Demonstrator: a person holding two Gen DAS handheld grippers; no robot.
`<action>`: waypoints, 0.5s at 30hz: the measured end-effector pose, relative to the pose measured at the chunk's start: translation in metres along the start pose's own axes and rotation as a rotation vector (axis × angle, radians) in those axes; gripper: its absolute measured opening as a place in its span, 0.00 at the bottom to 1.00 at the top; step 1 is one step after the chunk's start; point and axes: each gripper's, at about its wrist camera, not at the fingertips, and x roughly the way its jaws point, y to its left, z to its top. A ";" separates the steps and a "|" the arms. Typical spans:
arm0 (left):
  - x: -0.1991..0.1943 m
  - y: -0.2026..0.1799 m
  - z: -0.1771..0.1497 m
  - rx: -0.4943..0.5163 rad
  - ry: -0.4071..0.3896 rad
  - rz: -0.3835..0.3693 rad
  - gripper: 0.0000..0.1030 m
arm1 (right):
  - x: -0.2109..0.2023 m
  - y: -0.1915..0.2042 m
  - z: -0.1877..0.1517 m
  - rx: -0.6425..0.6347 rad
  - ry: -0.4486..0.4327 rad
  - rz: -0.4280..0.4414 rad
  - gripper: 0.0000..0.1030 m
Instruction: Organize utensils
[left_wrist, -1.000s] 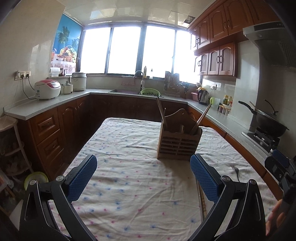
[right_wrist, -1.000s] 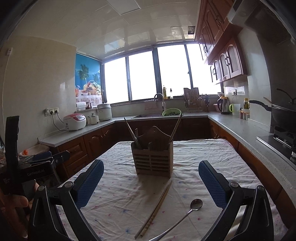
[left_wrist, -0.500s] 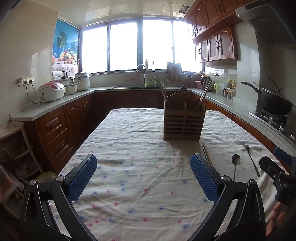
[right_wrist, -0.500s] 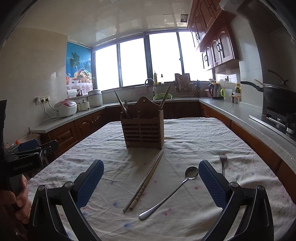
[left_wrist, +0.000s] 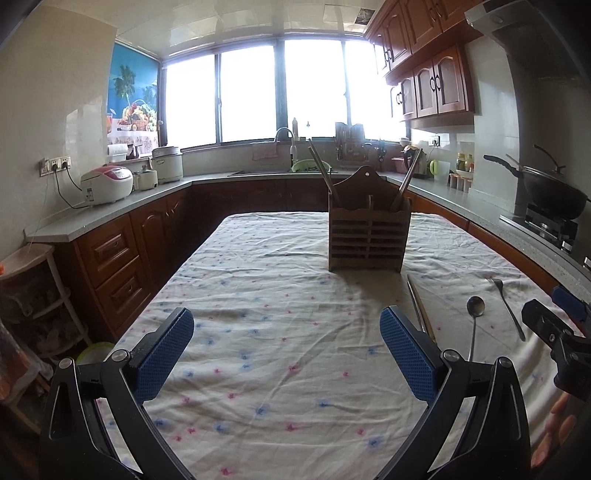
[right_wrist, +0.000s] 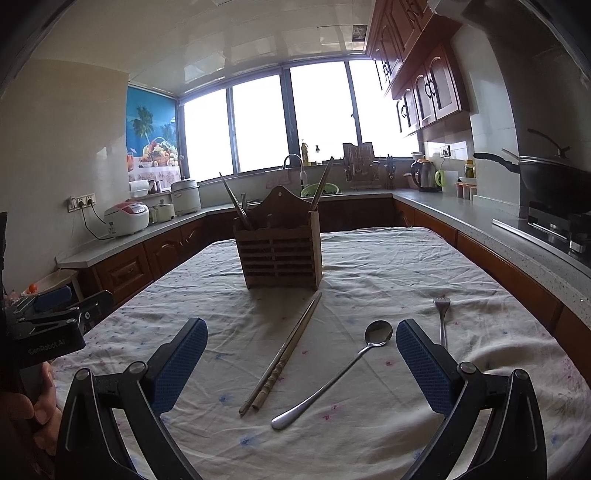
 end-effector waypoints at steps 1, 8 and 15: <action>-0.001 0.000 -0.001 -0.001 -0.002 -0.001 1.00 | -0.001 0.000 -0.001 0.000 -0.005 0.001 1.00; -0.003 0.000 -0.004 -0.005 -0.014 0.003 1.00 | -0.003 -0.001 -0.004 -0.001 -0.024 0.004 1.00; -0.004 0.001 -0.004 -0.012 -0.021 0.000 1.00 | -0.005 0.000 -0.005 0.004 -0.030 0.008 1.00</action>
